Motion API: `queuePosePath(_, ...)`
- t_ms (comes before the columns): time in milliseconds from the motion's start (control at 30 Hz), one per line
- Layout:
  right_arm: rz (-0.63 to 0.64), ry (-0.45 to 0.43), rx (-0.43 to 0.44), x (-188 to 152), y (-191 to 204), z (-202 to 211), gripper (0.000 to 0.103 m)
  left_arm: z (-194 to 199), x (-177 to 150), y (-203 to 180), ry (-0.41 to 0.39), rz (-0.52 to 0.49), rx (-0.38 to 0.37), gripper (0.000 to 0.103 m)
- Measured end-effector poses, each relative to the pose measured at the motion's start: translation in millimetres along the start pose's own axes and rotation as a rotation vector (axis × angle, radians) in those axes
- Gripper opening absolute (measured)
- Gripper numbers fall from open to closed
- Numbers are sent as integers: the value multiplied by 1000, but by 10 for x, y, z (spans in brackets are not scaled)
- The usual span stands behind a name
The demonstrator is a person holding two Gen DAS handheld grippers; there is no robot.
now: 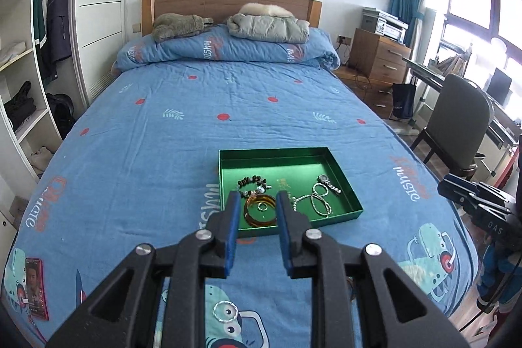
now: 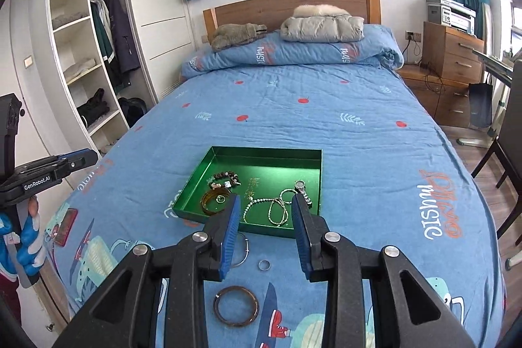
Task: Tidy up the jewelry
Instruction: 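Lift both open tools out of the green tray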
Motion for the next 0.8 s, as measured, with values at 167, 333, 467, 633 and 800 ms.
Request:
queuePosePath(167, 3, -41, 6, -98, 112, 425, 32, 382, -172, -16, -34, 10, -6, 21)
queuePosePath(333, 18, -83, 2, -150, 232, 844, 32, 798, -247, 54, -82, 18, 0, 21)
queuePosePath(467, 23, -123, 3, -159, 306, 1133, 32, 1072, -258, 124, -129, 5, 30, 21)
queuePosePath(633, 17, -148, 7, -209, 341, 1308, 32, 1192, -343, 210, -138, 21, 26, 21)
queuePosePath(800, 6, -128, 16, -290, 265, 1180, 32, 1029, -424, 236, -116, 27, 30, 21)
Point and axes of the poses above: each gripper's, at about its wrist camera, not at the fingertips, and z roughly against the way its jaws point, y to its left, x to its top, the point moved 8 cm from there along -z, roughly the way its jaws point, and after that the axes turned 2 degrees about x, right-handed, at the moved point
